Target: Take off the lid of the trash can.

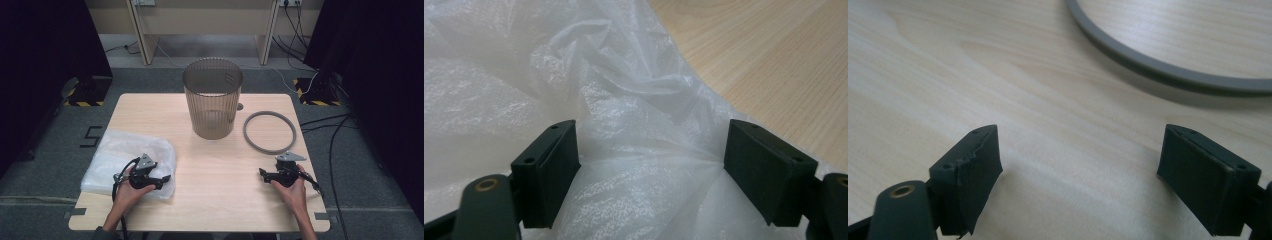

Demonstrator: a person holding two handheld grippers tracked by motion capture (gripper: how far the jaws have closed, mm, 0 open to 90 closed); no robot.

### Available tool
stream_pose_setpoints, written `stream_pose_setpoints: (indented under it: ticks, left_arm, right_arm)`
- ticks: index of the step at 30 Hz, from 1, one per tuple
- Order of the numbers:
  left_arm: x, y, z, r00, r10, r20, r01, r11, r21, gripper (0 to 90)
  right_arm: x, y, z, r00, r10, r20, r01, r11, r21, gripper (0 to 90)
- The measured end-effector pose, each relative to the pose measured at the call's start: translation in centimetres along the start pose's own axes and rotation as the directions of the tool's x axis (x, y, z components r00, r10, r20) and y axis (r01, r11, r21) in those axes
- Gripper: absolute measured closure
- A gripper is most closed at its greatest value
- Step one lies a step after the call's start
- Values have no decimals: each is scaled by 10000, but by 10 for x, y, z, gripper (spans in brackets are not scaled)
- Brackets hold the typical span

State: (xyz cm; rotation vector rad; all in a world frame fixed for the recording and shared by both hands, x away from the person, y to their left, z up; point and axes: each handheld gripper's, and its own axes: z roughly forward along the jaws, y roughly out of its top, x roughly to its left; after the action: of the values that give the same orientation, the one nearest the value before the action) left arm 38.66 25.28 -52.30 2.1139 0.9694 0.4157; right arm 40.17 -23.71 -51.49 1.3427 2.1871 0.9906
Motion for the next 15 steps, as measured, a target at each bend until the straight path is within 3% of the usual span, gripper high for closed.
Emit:
stream_pose_setpoints:
  ticks: [4,7,15]
  left_arm:
    - [0,0,0,10000,-1,1,1,10000,-2,210]
    - [0,0,0,10000,3,-4,-3,10000,-5,210]
    - [0,0,0,10000,8,-11,-8,10000,-4,210]
  right_arm:
    - [5,-4,-4,9999,-128,5,128,9999,103,159]
    - [10,-6,-6,9987,-476,157,472,9986,242,154]
    - [15,-10,-8,9987,-510,95,507,9984,265,147]
